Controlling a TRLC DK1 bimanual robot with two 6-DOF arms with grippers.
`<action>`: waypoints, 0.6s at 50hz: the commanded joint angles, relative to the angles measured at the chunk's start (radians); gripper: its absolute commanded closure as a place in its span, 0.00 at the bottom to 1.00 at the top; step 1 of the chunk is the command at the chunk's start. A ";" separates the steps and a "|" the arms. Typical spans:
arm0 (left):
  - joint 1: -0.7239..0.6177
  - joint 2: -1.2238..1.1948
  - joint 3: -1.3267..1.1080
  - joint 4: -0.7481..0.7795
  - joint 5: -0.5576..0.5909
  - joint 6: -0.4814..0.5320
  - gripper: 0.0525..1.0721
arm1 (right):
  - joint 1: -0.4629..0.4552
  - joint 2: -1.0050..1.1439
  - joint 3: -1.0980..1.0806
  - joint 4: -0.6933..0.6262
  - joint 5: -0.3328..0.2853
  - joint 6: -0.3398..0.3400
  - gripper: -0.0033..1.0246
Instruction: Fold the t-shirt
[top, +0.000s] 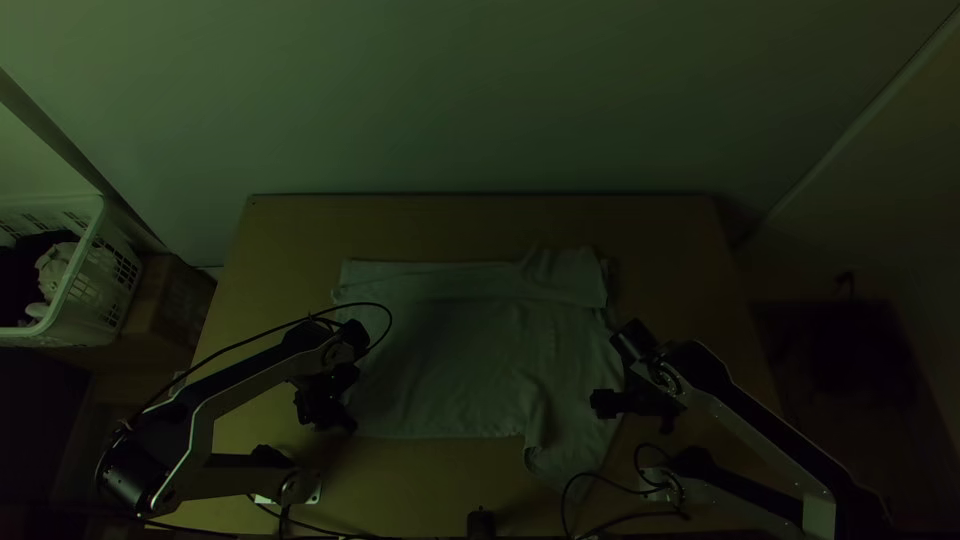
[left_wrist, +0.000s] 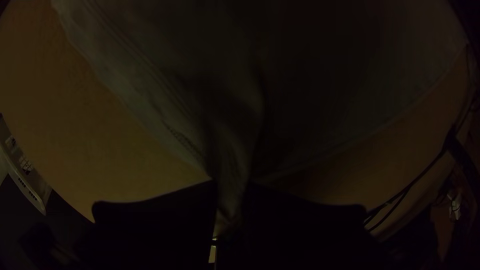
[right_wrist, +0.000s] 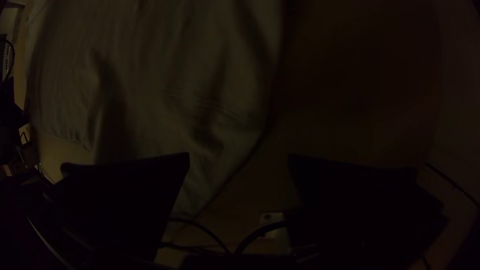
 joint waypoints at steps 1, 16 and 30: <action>0.000 -0.020 -0.017 -0.002 0.006 0.018 0.97 | 0.014 0.042 -0.026 -0.005 -0.007 -0.016 0.09; 0.014 -0.037 -0.005 -0.003 0.006 0.028 0.97 | 0.077 0.134 -0.035 -0.021 -0.043 -0.004 0.15; 0.017 -0.052 -0.003 -0.002 0.010 0.028 0.97 | 0.126 0.242 -0.058 -0.010 -0.121 -0.012 0.15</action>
